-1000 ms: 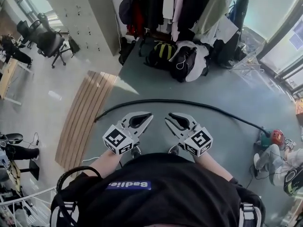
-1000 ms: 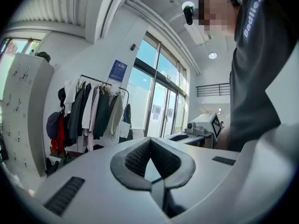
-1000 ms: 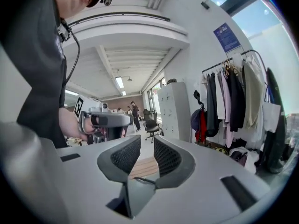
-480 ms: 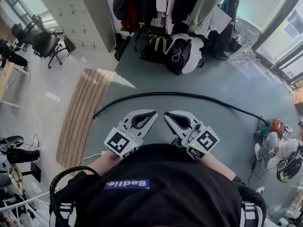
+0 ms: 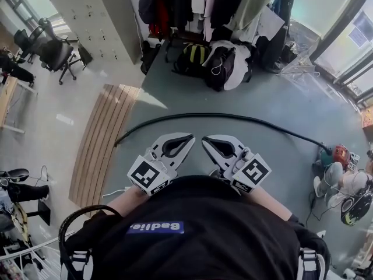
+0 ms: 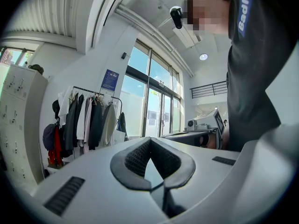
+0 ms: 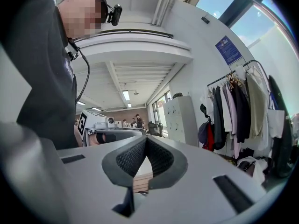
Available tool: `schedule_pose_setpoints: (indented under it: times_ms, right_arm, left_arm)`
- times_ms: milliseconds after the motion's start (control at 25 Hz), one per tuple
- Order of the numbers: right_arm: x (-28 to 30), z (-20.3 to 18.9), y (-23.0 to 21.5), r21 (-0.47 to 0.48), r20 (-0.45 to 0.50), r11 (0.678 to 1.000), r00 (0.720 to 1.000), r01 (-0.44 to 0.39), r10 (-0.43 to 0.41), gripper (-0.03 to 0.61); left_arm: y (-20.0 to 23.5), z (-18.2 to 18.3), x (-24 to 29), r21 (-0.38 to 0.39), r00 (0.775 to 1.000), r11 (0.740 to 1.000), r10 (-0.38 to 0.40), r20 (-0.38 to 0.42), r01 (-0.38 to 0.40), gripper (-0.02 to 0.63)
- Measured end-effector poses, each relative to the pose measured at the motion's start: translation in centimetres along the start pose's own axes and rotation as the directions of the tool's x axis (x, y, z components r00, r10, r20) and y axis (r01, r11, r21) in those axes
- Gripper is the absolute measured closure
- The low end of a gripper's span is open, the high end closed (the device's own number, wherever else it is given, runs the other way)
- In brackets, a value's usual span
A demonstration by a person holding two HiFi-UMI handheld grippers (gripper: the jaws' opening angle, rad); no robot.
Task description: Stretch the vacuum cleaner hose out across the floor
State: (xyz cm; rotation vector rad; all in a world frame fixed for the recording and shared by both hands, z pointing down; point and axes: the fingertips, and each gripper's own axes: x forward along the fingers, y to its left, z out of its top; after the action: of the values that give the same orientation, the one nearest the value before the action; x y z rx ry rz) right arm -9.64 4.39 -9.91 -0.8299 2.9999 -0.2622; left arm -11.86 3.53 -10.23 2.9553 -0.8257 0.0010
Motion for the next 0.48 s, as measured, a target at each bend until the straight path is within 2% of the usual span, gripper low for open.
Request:
schedule_pose_setpoints:
  times_ms: [480]
  right_arm:
    - [0.2,-0.6,-0.5,0.019,0.004,1.0,1.0,0.001,-0.001,0.574]
  left_arm:
    - [0.3,-1.1,-0.1,0.009,0.999,1.0,0.023,-0.029,-0.022,0.606]
